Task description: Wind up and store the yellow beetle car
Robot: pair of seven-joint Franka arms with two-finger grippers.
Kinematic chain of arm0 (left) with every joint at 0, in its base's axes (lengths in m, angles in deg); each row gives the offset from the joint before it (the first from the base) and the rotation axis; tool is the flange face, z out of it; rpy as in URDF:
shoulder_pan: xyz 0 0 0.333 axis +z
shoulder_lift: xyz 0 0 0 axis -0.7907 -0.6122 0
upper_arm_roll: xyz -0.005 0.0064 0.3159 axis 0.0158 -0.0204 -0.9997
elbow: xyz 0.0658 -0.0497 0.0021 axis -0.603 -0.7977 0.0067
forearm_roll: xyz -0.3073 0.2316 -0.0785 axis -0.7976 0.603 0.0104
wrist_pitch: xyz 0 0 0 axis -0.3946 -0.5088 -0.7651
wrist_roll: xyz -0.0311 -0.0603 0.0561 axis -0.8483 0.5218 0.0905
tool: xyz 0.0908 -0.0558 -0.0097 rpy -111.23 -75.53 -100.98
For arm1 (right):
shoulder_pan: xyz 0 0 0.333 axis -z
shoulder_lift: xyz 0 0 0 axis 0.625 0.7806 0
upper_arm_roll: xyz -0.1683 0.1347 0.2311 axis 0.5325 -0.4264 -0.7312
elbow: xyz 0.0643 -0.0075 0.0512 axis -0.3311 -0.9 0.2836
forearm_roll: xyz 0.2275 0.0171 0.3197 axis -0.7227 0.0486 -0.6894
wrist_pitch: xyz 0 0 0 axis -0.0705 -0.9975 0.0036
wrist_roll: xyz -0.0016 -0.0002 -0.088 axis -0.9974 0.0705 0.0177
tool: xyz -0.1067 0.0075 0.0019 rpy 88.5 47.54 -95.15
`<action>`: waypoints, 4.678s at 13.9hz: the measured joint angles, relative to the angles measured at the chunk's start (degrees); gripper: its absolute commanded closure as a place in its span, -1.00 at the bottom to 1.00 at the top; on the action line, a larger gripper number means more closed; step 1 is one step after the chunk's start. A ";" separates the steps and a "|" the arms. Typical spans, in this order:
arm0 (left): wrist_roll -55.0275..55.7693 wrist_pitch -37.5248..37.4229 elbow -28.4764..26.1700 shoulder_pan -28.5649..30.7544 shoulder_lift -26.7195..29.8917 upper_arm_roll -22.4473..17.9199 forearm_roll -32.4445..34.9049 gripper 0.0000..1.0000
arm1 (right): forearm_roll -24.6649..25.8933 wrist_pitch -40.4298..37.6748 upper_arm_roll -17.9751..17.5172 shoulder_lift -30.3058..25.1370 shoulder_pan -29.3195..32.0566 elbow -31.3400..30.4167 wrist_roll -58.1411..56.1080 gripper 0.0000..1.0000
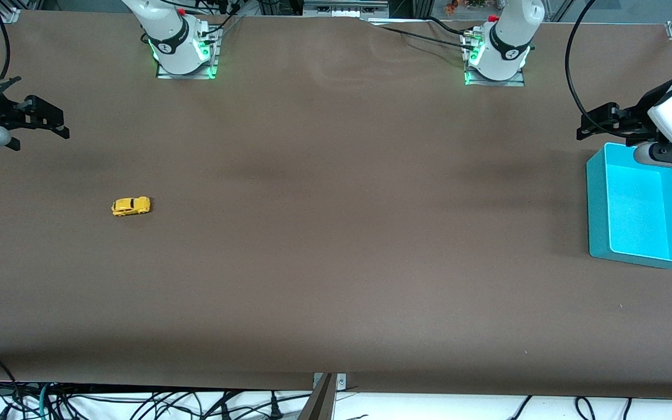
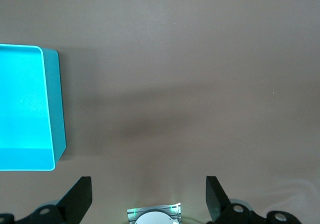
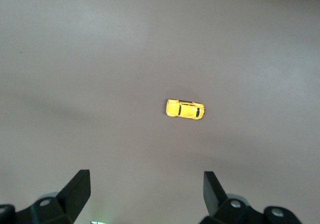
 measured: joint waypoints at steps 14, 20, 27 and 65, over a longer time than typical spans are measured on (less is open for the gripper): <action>0.00 0.00 0.52 0.00 -0.61 0.01 0.00 -1.00 | 0.02 -1.15 -2.19 0.01 -0.23 1.85 -0.93 -1.00; 0.00 0.00 0.67 -0.01 -0.83 0.01 0.00 -1.00 | 0.03 -2.88 -2.10 -0.23 -0.32 1.88 2.99 -1.00; 0.00 0.00 0.72 -0.03 -0.83 0.03 0.00 -1.00 | 0.21 -2.90 1.11 -3.42 -5.92 -2.09 8.44 -1.00; 0.00 0.00 0.75 -0.03 -1.06 0.04 0.00 -1.00 | 6.11 42.81 2.98 18.28 0.41 -26.59 -67.04 -1.00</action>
